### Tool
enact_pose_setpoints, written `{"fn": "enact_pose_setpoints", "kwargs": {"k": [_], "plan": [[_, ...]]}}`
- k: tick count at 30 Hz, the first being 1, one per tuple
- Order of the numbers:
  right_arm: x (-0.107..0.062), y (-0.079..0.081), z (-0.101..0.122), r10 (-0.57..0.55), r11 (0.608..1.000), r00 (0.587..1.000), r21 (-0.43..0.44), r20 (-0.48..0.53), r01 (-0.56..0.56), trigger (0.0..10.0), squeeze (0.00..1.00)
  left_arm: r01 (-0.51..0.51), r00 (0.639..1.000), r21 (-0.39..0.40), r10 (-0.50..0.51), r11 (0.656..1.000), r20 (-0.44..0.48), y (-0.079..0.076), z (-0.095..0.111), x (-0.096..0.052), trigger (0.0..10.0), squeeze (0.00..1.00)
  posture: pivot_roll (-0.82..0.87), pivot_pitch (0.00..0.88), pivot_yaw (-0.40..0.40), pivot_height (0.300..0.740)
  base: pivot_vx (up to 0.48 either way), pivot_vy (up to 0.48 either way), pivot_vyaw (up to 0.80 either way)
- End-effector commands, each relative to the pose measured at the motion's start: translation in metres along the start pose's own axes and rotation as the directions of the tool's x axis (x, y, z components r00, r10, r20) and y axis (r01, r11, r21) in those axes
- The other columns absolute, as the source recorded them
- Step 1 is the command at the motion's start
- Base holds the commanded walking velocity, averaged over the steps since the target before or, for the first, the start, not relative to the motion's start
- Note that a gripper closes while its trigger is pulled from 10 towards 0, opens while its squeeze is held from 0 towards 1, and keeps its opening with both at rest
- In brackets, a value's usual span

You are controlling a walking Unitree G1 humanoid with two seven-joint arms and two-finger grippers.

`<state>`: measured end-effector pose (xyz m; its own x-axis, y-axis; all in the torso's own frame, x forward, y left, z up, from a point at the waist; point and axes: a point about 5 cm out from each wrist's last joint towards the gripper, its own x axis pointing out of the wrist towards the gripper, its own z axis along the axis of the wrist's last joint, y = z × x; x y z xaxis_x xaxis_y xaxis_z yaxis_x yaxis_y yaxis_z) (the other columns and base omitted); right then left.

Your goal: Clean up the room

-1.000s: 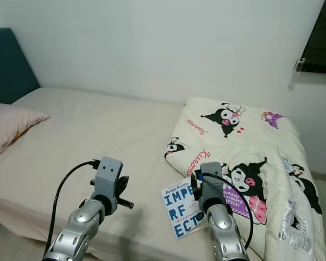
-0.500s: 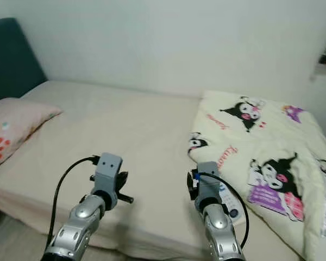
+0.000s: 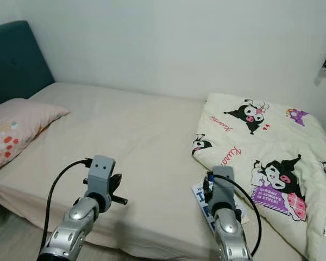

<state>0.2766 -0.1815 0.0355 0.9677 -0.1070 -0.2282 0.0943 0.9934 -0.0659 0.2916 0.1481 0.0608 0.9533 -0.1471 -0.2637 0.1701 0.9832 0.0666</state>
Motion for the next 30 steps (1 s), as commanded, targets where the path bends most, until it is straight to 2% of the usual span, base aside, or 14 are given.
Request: {"fn": "enact_pose_setpoints", "kwargs": {"k": [1,4,9,10,13,18,23,27,30], "plan": [[-0.001,0.0,0.0,-0.006,1.0,1.0,0.008,-0.008,0.006,10.0,0.0,-0.03,0.999,-0.004,0.03,1.0,-0.013,0.007,-0.004,-0.001,10.0,0.0,0.01,0.036,0.016,0.706,0.0,0.0,0.0],[0.0,0.002,-0.002,-0.01,1.0,1.0,-0.005,-0.014,0.01,10.0,0.0,-0.065,0.998,-0.031,0.064,0.997,-0.022,0.013,-0.008,0.0,10.0,0.0,0.0,0.058,0.018,0.691,0.0,0.0,0.0],[0.001,0.007,-0.004,-0.008,1.0,1.0,0.001,-0.027,0.008,10.0,0.0,-0.093,0.995,-0.012,0.093,0.996,-0.04,0.02,-0.014,0.001,10.0,0.0,-0.02,0.096,0.007,0.672,0.0,0.0,0.0],[0.001,0.01,-0.004,-0.005,1.0,0.999,0.014,-0.032,0.005,10.0,0.0,-0.101,0.994,-0.001,0.101,0.995,-0.031,0.025,-0.011,0.002,10.0,0.0,-0.02,0.099,0.023,0.662,0.0,0.0,0.0],[0.001,0.012,-0.004,-0.004,1.0,0.999,0.028,-0.033,0.005,10.0,0.0,-0.101,0.995,0.006,0.101,0.995,-0.025,0.027,-0.008,0.003,10.0,0.0,-0.02,0.099,0.023,0.652,0.0,0.0,0.0],[-0.003,-0.001,-0.003,-0.031,0.995,0.999,0.091,-0.023,0.033,10.0,0.0,-0.072,0.997,0.038,0.073,0.997,-0.03,0.019,-0.005,0.011,10.0,0.0,-0.06,0.072,0.073,0.633,0.0,0.0,0.0],[0.0,-0.001,0.0,-0.048,0.991,0.999,0.123,-0.017,0.05,10.0,0.0,-0.047,0.998,0.048,0.049,0.998,-0.033,0.015,-0.005,0.016,10.0,0.0,-0.06,0.085,0.07,0.633,0.0,0.0,0.0],[0.002,0.011,0.0,-0.016,0.994,1.0,0.11,-0.021,0.018,10.0,0.0,-0.084,0.996,-0.019,0.084,0.996,-0.023,0.018,-0.006,0.014,10.0,0.0,-0.07,0.07,0.06,0.633,0.0,0.0,0.0],[0.0,0.011,0.002,-0.004,0.993,1.0,0.121,-0.015,0.005,10.0,0.0,-0.059,0.998,-0.042,0.058,0.997,-0.016,0.017,-0.006,0.012,10.0,0.0,-0.07,0.071,0.045,0.633,0.0,0.0,0.0]]}}
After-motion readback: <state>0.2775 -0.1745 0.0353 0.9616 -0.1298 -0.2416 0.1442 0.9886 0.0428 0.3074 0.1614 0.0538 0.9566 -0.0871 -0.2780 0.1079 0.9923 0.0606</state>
